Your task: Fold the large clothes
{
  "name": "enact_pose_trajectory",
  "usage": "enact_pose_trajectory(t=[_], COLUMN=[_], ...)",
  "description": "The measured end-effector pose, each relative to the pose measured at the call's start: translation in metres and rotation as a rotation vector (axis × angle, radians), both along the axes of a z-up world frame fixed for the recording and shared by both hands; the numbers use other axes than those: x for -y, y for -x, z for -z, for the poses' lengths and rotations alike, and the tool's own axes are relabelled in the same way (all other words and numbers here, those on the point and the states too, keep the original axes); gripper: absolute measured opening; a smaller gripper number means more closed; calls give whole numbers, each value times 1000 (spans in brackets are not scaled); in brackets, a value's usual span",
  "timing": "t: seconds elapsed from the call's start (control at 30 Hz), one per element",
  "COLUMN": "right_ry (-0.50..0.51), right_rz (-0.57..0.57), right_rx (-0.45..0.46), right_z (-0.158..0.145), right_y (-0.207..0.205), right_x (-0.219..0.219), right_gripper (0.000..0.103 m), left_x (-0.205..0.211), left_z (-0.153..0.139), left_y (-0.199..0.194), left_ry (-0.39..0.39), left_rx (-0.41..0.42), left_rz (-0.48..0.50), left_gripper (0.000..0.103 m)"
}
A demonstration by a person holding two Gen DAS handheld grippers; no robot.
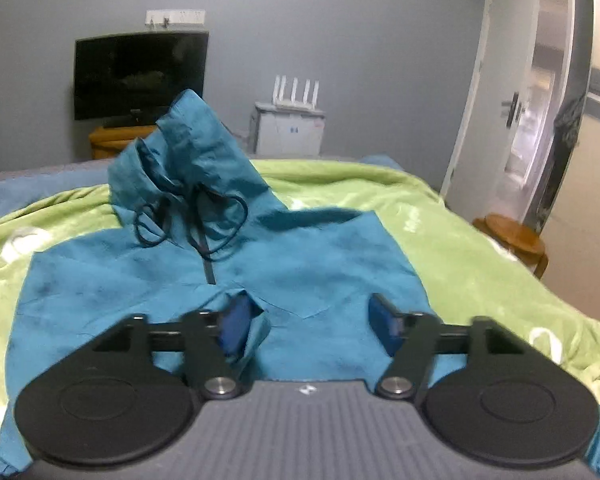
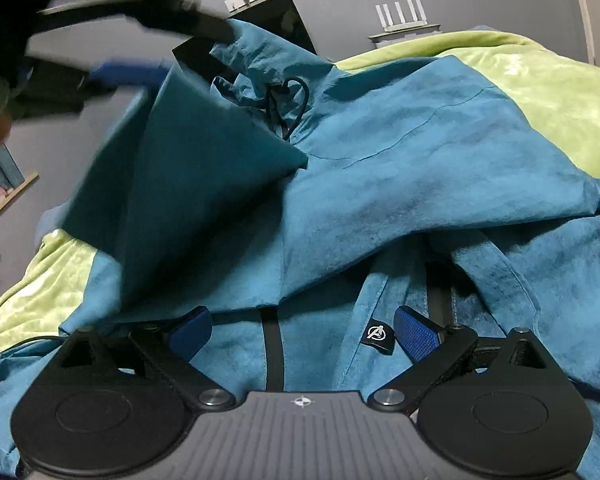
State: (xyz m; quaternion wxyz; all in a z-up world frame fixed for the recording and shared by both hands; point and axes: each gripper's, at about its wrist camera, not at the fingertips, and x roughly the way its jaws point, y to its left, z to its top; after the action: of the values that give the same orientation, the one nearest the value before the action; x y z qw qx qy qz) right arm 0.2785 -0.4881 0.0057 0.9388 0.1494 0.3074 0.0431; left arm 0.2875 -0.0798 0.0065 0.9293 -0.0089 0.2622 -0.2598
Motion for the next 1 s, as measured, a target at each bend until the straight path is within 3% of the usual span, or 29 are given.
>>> enact_pose_trajectory(t=[0.13, 0.3, 0.53, 0.6, 0.67, 0.73, 0.87, 0.9, 0.93, 1.0], right_ry=[35, 134, 410, 495, 602, 742, 898, 920, 932, 871], right_rz=[-21, -93, -282, -374, -453, -492, -534, -544, -550, -520], right_rx=[33, 167, 285, 299, 328, 326, 213, 203, 188, 188], right_z=[-3, -17, -25, -24, -20, -11, 6, 8, 9, 3], right_y=[-1, 6, 18, 21, 26, 28, 12, 10, 8, 5], right_x=[-6, -17, -68, -89, -111, -131, -149, -151, -152, -147], right_gripper=[97, 95, 85, 84, 83, 80, 73, 62, 38, 1], left_x=[-53, -167, -308, -337, -360, -373, -369, -366, -364, -362], left_z=[-6, -6, 45, 66, 81, 85, 104, 109, 106, 105], left_y=[3, -4, 6, 14, 16, 18, 8, 4, 7, 9], left_ry=[-35, -90, -162, -149, -43, 56, 79, 69, 64, 62], left_rx=[33, -41, -150, -175, -213, -192, -221, -233, -233, -219], left_rz=[-100, -301, -418, -434, -435, -415, -414, -408, -403, -396], left_gripper=[82, 83, 83, 83, 83, 83, 83, 83, 83, 83])
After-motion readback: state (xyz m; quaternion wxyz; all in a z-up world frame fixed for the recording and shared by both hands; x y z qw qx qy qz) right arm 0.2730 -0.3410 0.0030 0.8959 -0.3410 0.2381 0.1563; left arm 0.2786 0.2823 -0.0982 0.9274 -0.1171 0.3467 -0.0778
